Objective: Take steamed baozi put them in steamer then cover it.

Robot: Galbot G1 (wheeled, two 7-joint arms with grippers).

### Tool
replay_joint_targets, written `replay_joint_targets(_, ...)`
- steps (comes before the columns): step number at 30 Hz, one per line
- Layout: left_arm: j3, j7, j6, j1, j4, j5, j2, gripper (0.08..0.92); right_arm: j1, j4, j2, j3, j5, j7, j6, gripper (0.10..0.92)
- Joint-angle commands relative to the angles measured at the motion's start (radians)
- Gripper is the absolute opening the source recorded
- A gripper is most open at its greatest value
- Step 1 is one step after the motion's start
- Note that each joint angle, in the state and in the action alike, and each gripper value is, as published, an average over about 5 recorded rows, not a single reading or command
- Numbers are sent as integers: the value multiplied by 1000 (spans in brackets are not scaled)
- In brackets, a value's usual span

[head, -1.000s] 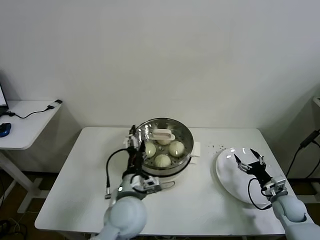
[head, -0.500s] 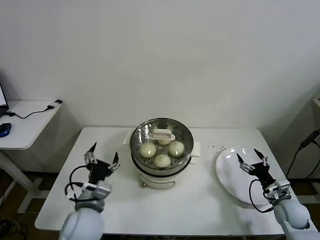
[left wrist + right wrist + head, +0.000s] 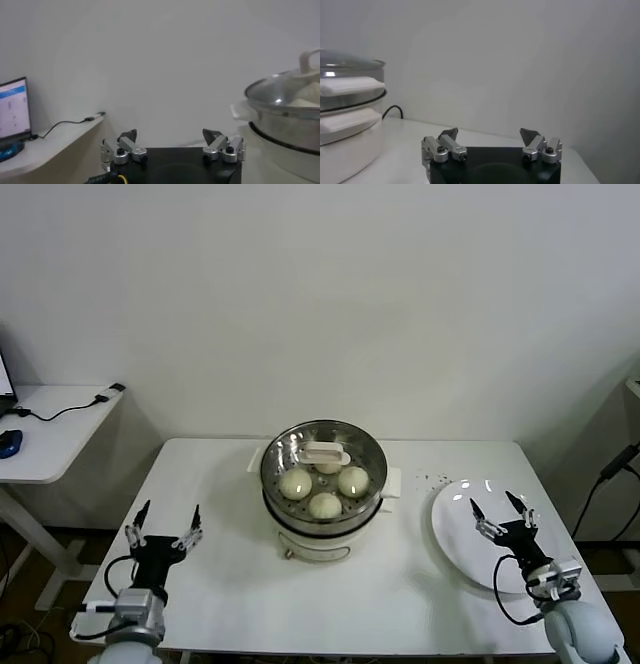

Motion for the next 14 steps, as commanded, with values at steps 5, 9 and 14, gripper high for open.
replay_joint_targets(5, -90, 3, -144, 69, 14, -131, -40, 823, -59, 49, 46, 42, 9, -13, -2, 823)
replay_joint_targets(9, -89, 8, -143, 70, 2, -126, -38, 823, -61, 44, 51, 44, 8, -19, 2, 823)
replay_joint_targets(14, -80, 13, -140, 71, -8, -119, -37, 823, -62, 44, 56, 45, 7, -22, 5, 823)
